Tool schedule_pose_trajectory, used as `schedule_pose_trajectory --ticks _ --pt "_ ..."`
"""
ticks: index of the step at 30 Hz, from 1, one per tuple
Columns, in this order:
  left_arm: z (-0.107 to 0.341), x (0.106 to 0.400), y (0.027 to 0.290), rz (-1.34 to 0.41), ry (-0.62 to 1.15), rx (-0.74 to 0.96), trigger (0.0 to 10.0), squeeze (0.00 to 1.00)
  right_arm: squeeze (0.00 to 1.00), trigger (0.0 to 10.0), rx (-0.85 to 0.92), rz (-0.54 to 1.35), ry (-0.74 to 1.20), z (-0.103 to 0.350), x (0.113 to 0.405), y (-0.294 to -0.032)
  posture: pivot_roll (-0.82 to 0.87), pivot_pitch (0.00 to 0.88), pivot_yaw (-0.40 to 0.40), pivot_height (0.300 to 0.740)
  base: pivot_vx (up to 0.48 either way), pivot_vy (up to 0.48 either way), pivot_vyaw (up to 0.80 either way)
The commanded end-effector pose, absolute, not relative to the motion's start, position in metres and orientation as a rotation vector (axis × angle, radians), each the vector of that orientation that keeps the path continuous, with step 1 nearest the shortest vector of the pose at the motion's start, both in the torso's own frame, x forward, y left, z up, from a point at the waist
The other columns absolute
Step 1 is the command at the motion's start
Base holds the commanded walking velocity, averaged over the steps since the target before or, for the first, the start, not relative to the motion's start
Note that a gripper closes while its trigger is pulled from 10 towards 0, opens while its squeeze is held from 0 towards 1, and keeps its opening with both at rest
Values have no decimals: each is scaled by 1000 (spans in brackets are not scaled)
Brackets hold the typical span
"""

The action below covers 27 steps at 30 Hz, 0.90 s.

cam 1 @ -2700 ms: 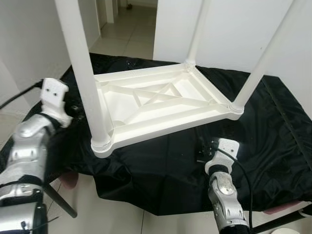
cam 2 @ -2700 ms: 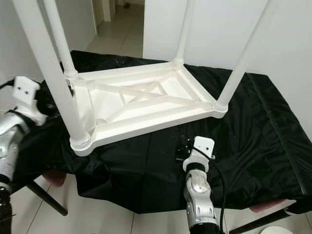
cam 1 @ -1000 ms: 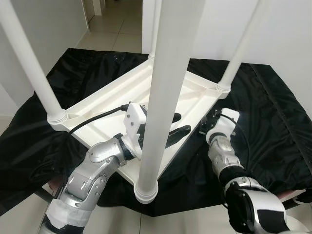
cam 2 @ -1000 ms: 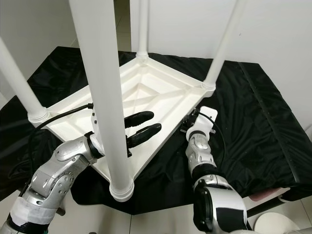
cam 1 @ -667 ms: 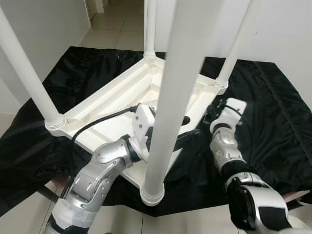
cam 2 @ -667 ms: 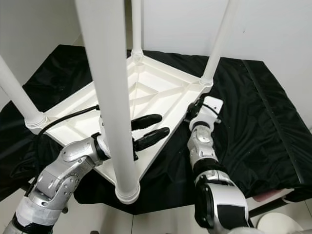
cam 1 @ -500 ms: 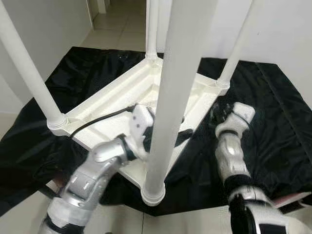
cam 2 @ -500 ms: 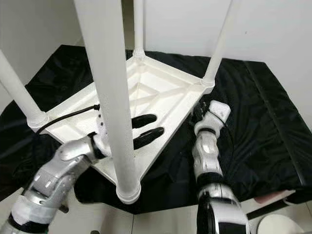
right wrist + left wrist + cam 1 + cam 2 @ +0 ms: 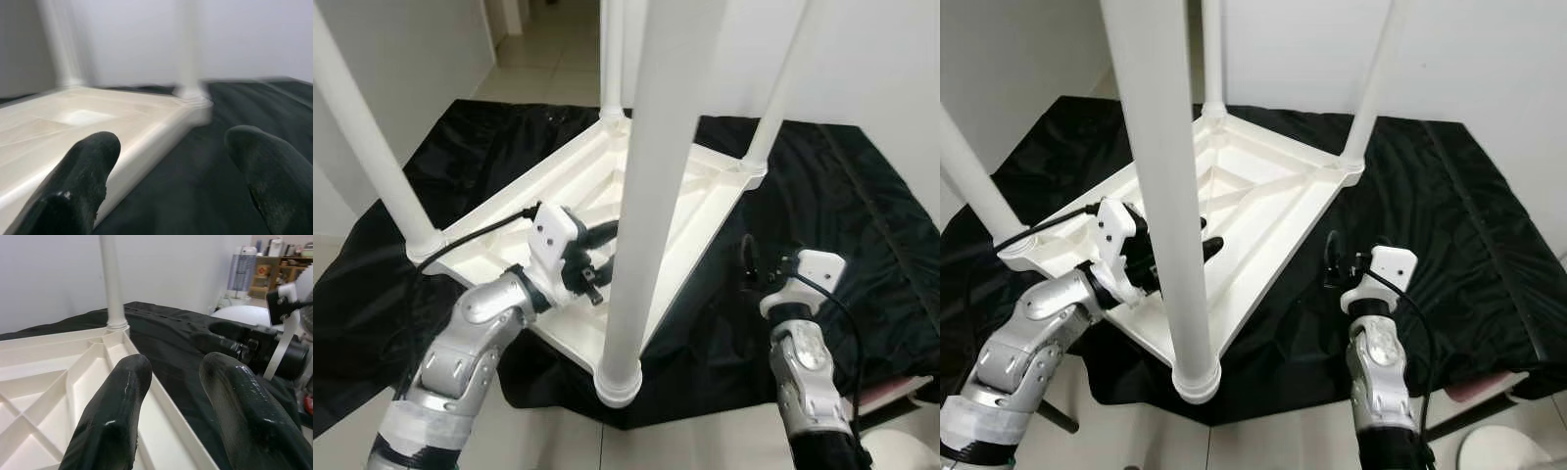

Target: Building children table

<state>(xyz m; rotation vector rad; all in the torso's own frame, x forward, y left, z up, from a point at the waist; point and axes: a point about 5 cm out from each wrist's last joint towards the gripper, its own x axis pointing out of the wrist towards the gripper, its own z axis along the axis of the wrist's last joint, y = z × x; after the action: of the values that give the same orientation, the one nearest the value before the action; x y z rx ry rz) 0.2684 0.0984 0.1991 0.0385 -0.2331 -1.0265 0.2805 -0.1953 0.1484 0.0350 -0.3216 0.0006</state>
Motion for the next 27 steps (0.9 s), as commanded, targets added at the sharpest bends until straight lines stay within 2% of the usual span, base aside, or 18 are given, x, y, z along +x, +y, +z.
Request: schedule_pose_trajectory --ticks 1,3,8,10,11,12,13,14,15,16,17,18,20,23,24,25,26,27 --pt "198 267 99 -1027 -225 44 10000 0 0 10000 51 35 -316 150 280 -191 20 67 14 740 0 0 0" --pt "194 265 102 -1035 -207 51 10000 0 0 10000 59 168 -303 159 267 -186 25 65 9 740 0 0 0" --pt "193 265 104 -1040 -203 61 10000 0 0 10000 48 225 -288 161 262 -184 25 64 7 740 0 0 0" --pt "192 266 109 -1034 -195 73 10000 0 0 10000 39 354 -247 165 252 -177 34 64 -6 740 0 0 0" --pt "192 266 109 -1034 -195 73 10000 0 0 10000 39 354 -247 165 252 -177 34 64 -6 740 0 0 0" --pt "192 267 111 -1028 -192 76 10000 0 231 10000 41 407 -231 167 248 -173 34 64 -6 740 0 0 0" --pt "192 267 111 -1028 -192 76 10000 0 231 10000 41 407 -231 167 248 -173 34 64 -6 740 0 0 0" --pt "190 267 115 -1025 -194 106 10000 0 965 10000 43 486 -207 168 242 -169 35 62 -6 740 0 0 0" --pt "190 267 115 -1025 -194 106 10000 0 965 10000 43 486 -207 168 242 -169 35 62 -6 740 0 0 0" --pt "189 267 119 -1024 -190 130 10000 0 1000 10000 41 574 -173 168 235 -165 38 62 -7 740 0 0 0" --pt "189 267 119 -1024 -190 130 10000 0 1000 10000 41 574 -173 168 235 -165 38 62 -7 740 0 0 0" --pt "190 264 125 -1047 -187 160 10000 0 1000 10000 33 686 -125 168 227 -161 39 63 -6 740 0 0 0" --pt "190 264 125 -1047 -187 160 10000 0 1000 10000 33 686 -125 168 227 -161 39 63 -6 740 0 0 0" --pt "191 261 132 -1090 -174 197 10000 0 1000 10000 31 862 -28 168 213 -156 37 67 -2 740 0 0 0" --pt "191 261 132 -1090 -174 197 10000 0 1000 10000 31 862 -28 168 213 -156 37 67 -2 740 0 0 0" --pt "191 260 135 -1115 -163 217 10000 0 922 10000 14 958 16 169 205 -154 35 66 1 740 0 0 0" --pt "191 260 135 -1115 -163 217 10000 0 922 10000 14 958 16 169 205 -154 35 66 1 740 0 0 0" --pt "189 259 137 -1141 -147 236 10000 0 0 10000 -10 1073 65 169 198 -153 36 65 5 740 0 0 0"
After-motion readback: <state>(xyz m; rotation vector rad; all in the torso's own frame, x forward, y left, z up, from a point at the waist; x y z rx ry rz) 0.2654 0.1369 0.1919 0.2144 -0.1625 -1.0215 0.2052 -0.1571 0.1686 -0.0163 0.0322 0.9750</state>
